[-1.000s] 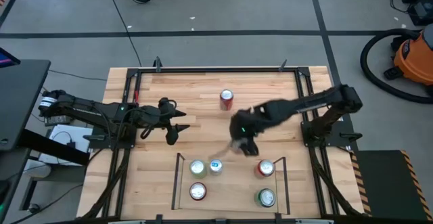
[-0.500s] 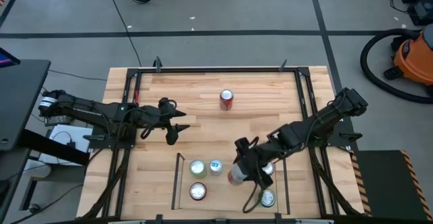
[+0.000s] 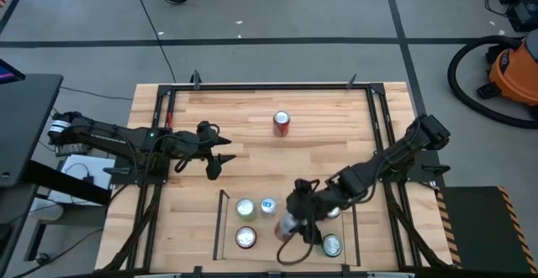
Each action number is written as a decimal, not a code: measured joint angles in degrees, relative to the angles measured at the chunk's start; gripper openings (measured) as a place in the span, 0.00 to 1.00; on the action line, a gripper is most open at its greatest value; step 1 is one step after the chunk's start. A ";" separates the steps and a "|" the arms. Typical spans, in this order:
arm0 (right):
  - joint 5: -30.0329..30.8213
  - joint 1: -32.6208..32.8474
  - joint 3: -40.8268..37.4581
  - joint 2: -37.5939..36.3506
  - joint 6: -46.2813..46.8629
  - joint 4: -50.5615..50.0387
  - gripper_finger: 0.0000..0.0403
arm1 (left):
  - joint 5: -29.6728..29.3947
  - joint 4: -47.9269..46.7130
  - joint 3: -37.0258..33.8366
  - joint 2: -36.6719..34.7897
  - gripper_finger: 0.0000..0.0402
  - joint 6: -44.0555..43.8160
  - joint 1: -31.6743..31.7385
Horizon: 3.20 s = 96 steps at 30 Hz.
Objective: Place canned beverage on shelf
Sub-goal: Put the orange white soda can on the shelf, then put the orange soda can on the shelf
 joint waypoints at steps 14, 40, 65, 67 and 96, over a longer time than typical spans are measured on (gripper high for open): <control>3.00 4.13 12.26 9.21 9.27 -10.59 0.81 | 0.00 0.02 0.00 0.01 0.68 -0.99 0.01; 3.57 8.74 26.02 20.42 -1.65 -24.81 0.81 | 0.00 -0.02 0.00 0.02 0.68 -1.03 0.00; 4.62 8.74 25.97 22.17 -3.67 -24.57 0.83 | 0.00 -0.27 0.00 0.02 0.68 -1.01 0.01; 4.62 8.74 25.97 22.17 -3.67 -24.54 0.83 | 0.00 -0.37 0.00 0.01 0.68 -1.01 0.01; 4.38 7.95 36.86 22.04 0.85 -32.80 0.97 | 0.00 -0.55 0.00 0.01 0.68 -1.03 -0.01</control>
